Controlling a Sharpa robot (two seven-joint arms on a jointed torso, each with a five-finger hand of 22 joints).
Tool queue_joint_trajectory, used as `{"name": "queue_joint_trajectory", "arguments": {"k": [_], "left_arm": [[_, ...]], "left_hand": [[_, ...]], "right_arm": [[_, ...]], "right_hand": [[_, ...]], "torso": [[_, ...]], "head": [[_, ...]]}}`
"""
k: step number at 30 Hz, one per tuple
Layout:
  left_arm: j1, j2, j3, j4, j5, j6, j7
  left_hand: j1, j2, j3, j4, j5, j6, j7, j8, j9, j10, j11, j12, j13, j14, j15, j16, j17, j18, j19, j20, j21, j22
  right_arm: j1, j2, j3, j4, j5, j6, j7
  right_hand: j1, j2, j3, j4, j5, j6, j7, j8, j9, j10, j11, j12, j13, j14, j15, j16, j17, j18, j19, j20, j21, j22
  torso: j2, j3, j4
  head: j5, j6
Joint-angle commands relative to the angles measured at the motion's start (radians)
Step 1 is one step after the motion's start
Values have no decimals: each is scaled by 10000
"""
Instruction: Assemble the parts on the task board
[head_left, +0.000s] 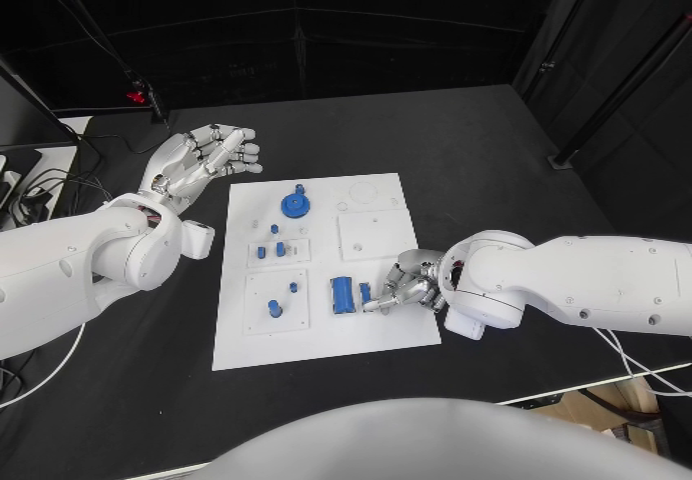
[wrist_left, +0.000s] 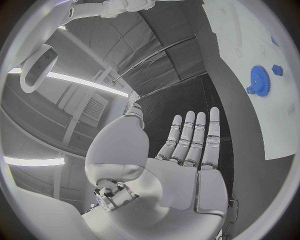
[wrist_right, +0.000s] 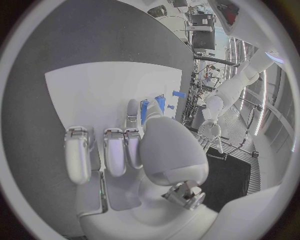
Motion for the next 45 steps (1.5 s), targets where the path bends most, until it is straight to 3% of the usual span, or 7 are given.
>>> {"name": "queue_joint_trajectory", "arguments": {"k": [1,21,32,36,38,40,45], "left_arm": [[12,8,7,6,27,92,41],[11,-35,7,31,27,87,42],[-63,-28,7,12,27,52,165],[-140,-14,7,18,27,-17,335],[-188,-6,7,24,27,-69,445],[-234,8,7,29,55,-115,563],[-361,97,8,38,367,-342,1061]], "left_hand": [[25,94,57,2,43,-82,1161,33,-3,-89,8,63,2,18,-9,44,7,-38,-60,23,67,-14],[25,94,57,2,43,-82,1161,33,-3,-89,8,63,2,18,-9,44,7,-38,-60,23,67,-14],[44,119,47,3,56,-91,1162,45,-3,-93,9,72,2,14,-8,49,7,-39,-62,23,71,-19],[32,112,30,9,51,-93,1162,50,-3,-101,10,73,1,11,-8,50,6,-39,-62,23,73,-21],[16,107,13,14,42,-92,1162,58,-2,-108,10,74,0,7,-7,51,6,-39,-63,23,74,-24],[-16,103,-16,17,22,-90,1162,71,-2,-120,11,78,-1,-2,-6,52,5,-41,-69,23,75,-30],[-78,96,-76,18,-25,-60,1154,116,1,-185,15,75,-6,-74,6,41,-1,-56,-112,26,63,-54]], "right_arm": [[6,29,-10,-56,-46,-191,-86],[4,-196,-9,100,134,-1117,1235],[243,-715,10,193,3346,-3863,7111],[319,-469,14,-329,4404,-3931,9439],[335,-307,15,-594,4639,-3918,10300],[344,-157,15,-806,4810,-3893,10958],[355,276,14,-1232,5827,-3722,12369]], "right_hand": [[201,96,-4,-77,127,-90,-7,40,47,1043,-101,24,2620,1039,-62,25,2635,-73,1021,-76,31,2635],[306,-105,-320,-28,581,-166,22,34,217,1043,-82,24,2620,1039,-82,25,2635,-73,1021,-93,31,2635],[-225,-271,-855,168,732,-720,277,-398,89,1043,88,24,2620,1039,32,25,2635,-52,972,1,-34,2606],[-46,1,-988,163,812,-1602,699,-727,-319,1043,537,24,2620,993,482,-26,2579,665,-1299,406,-2783,1463],[-114,9,-1175,100,784,-2002,839,-868,-611,-298,716,-1224,1745,-68,682,-1081,1497,1105,-3051,584,-4851,636],[-489,138,-1422,111,781,-2535,920,-1058,-879,-4443,739,-5170,-930,-3341,830,-4230,-1329,1633,-5581,703,-7855,-613],[-2281,-207,-1694,64,248,-4210,872,-1561,-1392,-8199,1882,-9995,-4574,-7968,2025,-8970,-4839,1193,-7972,1334,-10662,-2164]], "torso": [[3,-3,-4],[0,5,-1],[-40,11,-16],[-51,10,-50],[-52,16,-72],[-48,25,-67],[-50,45,-62]], "head": [[-14,0],[53,0],[92,0],[154,0],[202,0],[251,0],[403,0]]}}
